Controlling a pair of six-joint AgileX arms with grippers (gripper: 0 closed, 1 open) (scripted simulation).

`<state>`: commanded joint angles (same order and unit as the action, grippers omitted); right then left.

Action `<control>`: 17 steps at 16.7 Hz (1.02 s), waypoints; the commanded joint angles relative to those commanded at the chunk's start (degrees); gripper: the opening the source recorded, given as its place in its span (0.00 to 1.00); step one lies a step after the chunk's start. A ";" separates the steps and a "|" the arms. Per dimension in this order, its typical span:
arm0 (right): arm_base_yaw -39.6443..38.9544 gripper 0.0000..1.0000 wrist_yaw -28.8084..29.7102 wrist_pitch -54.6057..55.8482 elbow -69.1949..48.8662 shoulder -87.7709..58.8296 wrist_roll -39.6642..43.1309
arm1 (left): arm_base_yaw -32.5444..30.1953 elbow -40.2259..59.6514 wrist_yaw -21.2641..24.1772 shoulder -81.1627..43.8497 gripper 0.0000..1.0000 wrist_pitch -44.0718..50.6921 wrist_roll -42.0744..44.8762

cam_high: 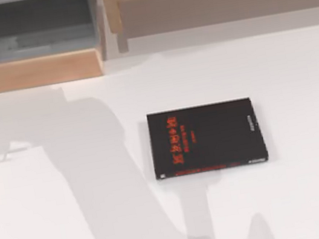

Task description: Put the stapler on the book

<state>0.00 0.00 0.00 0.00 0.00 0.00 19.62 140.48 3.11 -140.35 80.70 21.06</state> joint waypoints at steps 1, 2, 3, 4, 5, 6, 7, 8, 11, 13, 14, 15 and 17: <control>0.00 1.00 0.00 0.00 0.00 0.00 0.00 | 0.10 3.94 -0.09 -3.64 1.00 1.85 0.82; 0.00 1.00 0.00 0.00 0.00 0.00 0.00 | 0.12 7.52 -0.16 -6.85 1.00 3.44 1.59; 0.00 1.00 0.00 0.00 0.00 0.00 0.00 | 0.02 10.55 -0.22 -9.41 1.00 4.65 2.25; 0.00 1.00 0.00 0.00 0.00 0.00 0.00 | -0.14 13.09 -0.27 -11.46 1.00 5.58 2.81; 0.00 1.00 0.00 0.00 0.00 0.00 0.00 | -0.32 15.12 -0.30 -13.03 1.00 6.25 3.27; 0.00 1.00 0.00 0.00 0.00 0.00 0.00 | -0.49 16.60 -0.32 -14.13 1.00 6.69 3.63; 0.00 1.00 0.00 0.00 0.00 0.00 0.00 | -0.61 17.36 -0.33 -14.65 1.00 6.87 3.81; 0.00 1.00 0.00 0.00 0.00 0.00 0.00 | -0.63 17.53 -0.34 -14.76 1.00 6.91 3.85; 0.00 1.00 0.00 0.00 0.00 0.00 0.00 | -0.63 17.53 -0.34 -14.76 1.00 6.91 3.85; 0.00 1.00 0.00 0.00 0.00 0.00 0.00 | -0.41 17.26 -0.34 -14.68 1.00 6.86 3.80; 0.00 1.00 0.00 0.00 0.00 0.00 0.00 | -0.37 16.61 -0.37 -14.03 1.00 6.98 3.82; 0.00 1.00 0.00 0.00 0.00 0.00 0.00 | -0.35 15.32 -0.42 -12.79 1.00 7.00 3.82; 0.00 1.00 0.00 0.00 0.00 0.00 0.00 | -0.43 11.01 -0.44 -9.36 1.00 5.98 3.80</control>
<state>0.00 0.00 0.00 0.00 0.00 0.00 19.20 151.49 2.67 -149.71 86.69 24.87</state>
